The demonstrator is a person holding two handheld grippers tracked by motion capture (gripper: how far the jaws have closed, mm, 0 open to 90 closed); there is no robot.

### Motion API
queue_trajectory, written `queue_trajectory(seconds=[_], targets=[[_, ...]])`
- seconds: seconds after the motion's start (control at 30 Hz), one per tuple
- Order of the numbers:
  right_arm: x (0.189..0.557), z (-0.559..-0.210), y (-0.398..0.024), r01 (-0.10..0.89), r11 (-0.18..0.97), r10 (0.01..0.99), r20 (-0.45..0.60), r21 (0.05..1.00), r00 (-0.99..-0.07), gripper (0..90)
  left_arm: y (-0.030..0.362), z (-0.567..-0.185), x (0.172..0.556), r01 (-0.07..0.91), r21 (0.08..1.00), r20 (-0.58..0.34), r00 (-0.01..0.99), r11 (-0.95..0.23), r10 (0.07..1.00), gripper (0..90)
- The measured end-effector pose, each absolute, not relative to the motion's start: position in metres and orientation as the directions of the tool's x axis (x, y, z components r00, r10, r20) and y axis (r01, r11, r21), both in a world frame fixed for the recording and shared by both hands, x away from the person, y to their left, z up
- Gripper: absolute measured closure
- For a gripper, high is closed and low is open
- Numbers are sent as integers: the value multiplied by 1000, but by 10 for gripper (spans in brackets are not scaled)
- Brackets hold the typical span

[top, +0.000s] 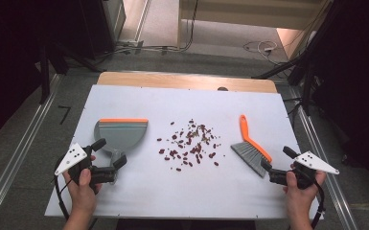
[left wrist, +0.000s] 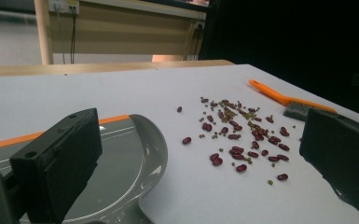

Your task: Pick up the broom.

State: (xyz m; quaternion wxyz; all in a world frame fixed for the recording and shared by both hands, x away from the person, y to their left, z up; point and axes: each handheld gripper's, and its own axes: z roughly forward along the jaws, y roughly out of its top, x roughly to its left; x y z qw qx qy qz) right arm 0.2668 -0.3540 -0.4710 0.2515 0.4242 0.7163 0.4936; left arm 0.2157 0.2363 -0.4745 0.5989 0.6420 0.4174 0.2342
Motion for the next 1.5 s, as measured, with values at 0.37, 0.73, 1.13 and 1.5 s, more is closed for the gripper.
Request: queue_trajectory(seconds=[0.37,0.73,1.13,1.5], targets=[[267,-460,-347,366,142,847,78,920,-525,0,232,-473,212,226,973,-162,550,41,819,2],[298,-447,-340,454,180,858,87,873,-506,0,235,-474,212,220,974,-165,544,49,823,2],[343,-442,-315,536,262,841,83,803,-535,0,234,-475,213,225,973,-174,541,58,823,2],[380,-441,-295,633,338,848,67,696,-526,75,231,-475,214,236,971,-161,535,36,829,2]])
